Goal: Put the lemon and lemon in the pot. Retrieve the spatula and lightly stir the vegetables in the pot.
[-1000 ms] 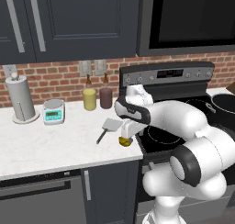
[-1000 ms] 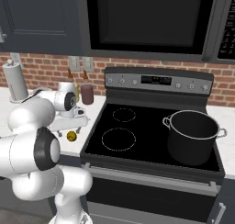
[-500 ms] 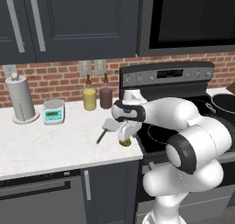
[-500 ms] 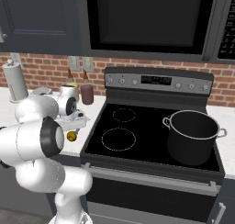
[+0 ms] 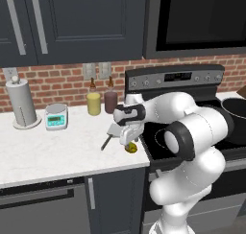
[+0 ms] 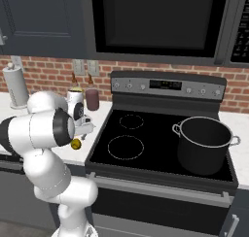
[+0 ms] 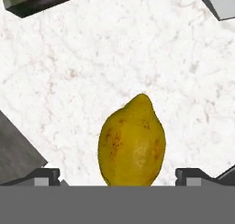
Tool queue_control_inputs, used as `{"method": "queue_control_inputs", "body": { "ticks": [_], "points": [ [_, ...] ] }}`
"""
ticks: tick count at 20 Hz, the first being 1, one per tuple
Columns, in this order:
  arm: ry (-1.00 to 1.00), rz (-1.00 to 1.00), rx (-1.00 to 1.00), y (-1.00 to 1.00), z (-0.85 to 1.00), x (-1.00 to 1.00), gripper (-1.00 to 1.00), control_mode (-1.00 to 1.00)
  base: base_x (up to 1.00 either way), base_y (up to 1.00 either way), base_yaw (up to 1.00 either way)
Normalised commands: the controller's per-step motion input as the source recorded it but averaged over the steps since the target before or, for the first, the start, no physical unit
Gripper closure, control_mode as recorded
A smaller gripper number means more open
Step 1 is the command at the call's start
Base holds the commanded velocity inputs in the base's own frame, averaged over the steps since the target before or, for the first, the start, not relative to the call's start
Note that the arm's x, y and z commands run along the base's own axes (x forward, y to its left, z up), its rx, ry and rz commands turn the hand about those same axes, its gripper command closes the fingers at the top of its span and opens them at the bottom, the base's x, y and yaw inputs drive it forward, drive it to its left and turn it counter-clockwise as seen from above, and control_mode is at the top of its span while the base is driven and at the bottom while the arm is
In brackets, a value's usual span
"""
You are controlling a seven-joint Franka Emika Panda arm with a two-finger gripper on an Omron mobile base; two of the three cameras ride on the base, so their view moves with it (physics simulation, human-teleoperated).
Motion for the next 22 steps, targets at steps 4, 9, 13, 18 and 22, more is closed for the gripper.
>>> {"method": "queue_control_inputs", "body": {
  "ticks": [4,9,13,18,22],
  "points": [
    [0.00,0.00,0.00,0.01,-0.32,0.11,-1.00,-1.00,0.00,0.00,0.00],
    [0.00,0.00,0.00,0.02,-0.34,0.04,-1.00,-1.00,0.00,0.00,0.00],
    [0.00,0.00,0.00,0.00,-0.28,0.00,-1.00,-1.00,0.00,0.00,0.00],
    [0.00,0.00,0.00,0.00,-0.15,-0.06,1.00,-1.00,0.00,0.00,0.00],
    [0.01,0.00,0.00,0.00,-0.01,0.00,1.00,-1.00,0.00,0.00,0.00]
  ]
}}
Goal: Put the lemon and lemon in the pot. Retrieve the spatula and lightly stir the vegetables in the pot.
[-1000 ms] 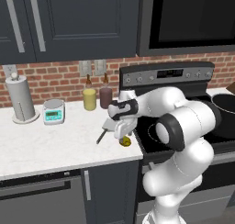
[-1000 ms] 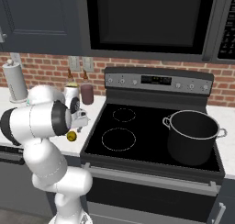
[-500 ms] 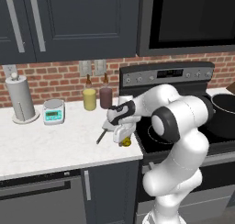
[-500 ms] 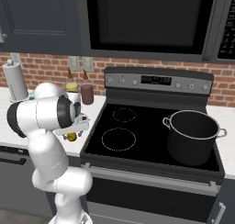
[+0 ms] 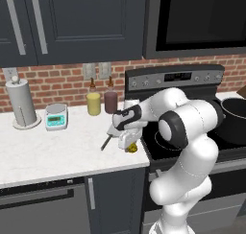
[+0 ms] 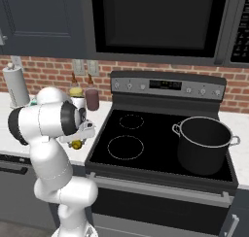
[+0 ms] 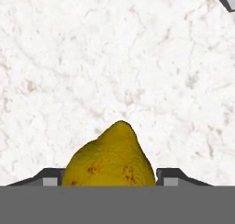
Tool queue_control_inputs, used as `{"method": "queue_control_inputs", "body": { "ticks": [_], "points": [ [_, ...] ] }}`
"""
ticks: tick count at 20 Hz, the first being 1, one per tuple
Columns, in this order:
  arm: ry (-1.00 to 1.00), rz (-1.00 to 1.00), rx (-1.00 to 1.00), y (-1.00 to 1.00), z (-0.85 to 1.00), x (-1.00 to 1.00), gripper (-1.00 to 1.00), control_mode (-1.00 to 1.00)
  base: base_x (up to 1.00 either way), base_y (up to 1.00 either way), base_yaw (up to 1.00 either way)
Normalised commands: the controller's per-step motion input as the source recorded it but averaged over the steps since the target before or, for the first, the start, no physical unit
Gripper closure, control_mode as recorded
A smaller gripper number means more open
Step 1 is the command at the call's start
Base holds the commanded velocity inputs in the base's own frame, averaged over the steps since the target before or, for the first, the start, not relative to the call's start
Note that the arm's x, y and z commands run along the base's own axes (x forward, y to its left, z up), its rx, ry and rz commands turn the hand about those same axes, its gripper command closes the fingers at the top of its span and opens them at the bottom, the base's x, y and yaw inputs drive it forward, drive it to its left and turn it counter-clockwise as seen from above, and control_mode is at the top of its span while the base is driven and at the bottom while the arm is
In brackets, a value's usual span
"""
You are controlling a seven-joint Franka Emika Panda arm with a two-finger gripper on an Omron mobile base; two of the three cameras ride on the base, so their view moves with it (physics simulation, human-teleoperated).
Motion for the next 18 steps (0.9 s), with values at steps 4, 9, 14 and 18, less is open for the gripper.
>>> {"method": "queue_control_inputs", "body": {
  "ticks": [4,9,14,18],
  "points": [
    [-0.06,-0.02,0.02,-0.07,0.08,-0.15,1.00,-1.00,0.00,0.00,0.00],
    [-0.24,-0.26,0.05,-0.10,0.85,-0.64,1.00,-1.00,0.00,0.00,0.00],
    [-0.14,-0.37,0.05,-0.34,1.00,-0.70,1.00,-1.00,0.00,0.00,0.00],
    [-0.01,-0.38,0.05,-0.37,1.00,-0.52,1.00,-1.00,0.00,0.00,0.00]
  ]
}}
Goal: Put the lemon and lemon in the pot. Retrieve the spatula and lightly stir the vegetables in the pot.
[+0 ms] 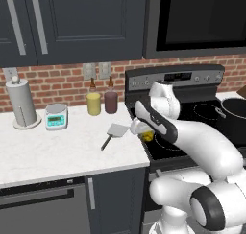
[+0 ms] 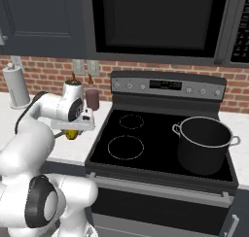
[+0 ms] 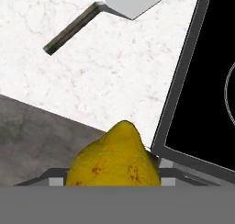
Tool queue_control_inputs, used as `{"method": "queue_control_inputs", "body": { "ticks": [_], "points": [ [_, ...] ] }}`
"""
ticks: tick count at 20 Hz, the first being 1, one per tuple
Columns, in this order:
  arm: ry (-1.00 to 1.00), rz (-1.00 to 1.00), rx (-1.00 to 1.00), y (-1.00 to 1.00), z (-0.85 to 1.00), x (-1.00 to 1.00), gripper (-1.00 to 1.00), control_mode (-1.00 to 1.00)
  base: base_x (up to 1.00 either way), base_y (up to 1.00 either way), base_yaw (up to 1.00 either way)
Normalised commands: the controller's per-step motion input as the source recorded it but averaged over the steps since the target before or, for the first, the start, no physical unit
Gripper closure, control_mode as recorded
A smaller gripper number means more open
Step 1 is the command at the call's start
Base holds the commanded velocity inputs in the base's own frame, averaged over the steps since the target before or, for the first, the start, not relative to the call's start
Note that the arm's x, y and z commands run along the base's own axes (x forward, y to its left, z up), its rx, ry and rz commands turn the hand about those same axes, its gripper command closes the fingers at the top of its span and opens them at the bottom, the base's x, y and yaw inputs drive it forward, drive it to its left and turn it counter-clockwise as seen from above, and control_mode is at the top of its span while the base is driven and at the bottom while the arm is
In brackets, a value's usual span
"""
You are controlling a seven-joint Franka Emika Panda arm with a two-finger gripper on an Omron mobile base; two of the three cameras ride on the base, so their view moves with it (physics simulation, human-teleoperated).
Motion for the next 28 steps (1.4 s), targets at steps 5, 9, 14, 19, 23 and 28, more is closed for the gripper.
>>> {"method": "queue_control_inputs", "body": {
  "ticks": [5,9,14,19,23,28],
  "points": [
    [0.00,-0.39,0.00,-0.34,0.99,-0.36,1.00,-1.00,0.00,0.00,0.00],
    [0.02,-0.37,-0.01,-0.23,0.81,-0.20,1.00,-1.00,0.00,0.00,0.00],
    [0.07,-0.04,-0.03,-0.02,0.11,0.00,1.00,-1.00,0.00,0.00,0.00],
    [0.00,0.00,0.00,0.00,0.00,0.00,1.00,-1.00,0.00,0.00,0.00],
    [0.00,0.00,0.00,-0.05,0.00,-0.03,1.00,-1.00,0.00,0.00,0.00],
    [0.00,0.00,0.00,-0.08,0.00,0.00,1.00,1.00,0.06,-0.70,0.00]
  ]
}}
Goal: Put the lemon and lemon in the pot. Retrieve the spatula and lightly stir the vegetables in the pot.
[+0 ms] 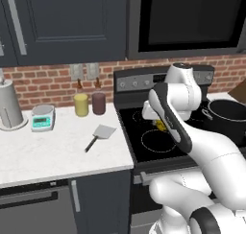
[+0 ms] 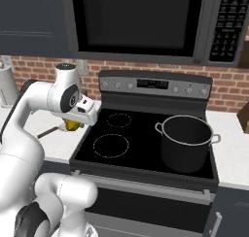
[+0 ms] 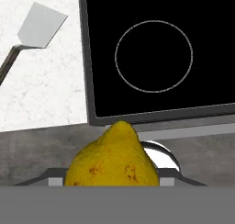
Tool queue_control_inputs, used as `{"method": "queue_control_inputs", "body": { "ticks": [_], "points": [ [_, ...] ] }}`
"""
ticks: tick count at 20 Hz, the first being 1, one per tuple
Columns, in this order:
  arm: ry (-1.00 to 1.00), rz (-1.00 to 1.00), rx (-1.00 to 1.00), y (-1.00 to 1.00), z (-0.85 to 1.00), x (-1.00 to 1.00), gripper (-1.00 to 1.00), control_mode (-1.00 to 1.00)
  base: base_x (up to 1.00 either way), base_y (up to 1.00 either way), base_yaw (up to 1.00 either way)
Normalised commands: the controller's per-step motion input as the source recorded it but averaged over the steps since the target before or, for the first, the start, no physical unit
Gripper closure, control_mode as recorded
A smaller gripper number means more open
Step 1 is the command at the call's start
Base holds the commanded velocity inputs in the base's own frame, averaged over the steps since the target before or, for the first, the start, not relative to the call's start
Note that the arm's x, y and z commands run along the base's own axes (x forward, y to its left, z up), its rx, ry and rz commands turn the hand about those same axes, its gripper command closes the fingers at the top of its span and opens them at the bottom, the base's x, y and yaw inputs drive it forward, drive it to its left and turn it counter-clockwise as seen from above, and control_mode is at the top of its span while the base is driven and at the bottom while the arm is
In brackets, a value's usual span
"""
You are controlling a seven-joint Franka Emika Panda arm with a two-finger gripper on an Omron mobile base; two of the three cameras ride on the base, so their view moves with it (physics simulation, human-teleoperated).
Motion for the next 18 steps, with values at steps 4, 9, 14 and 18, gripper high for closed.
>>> {"method": "queue_control_inputs", "body": {
  "ticks": [4,9,14,18],
  "points": [
    [0.00,0.00,0.00,0.00,0.00,0.00,1.00,1.00,0.08,-1.00,0.00],
    [0.00,0.00,0.00,0.00,0.00,0.00,1.00,1.00,0.17,-1.00,0.00],
    [0.00,0.00,0.00,0.00,0.00,0.00,1.00,1.00,0.35,-0.96,0.00],
    [0.01,-0.01,0.02,-0.03,0.00,0.02,1.00,-1.00,0.17,-0.30,-0.01]
  ]
}}
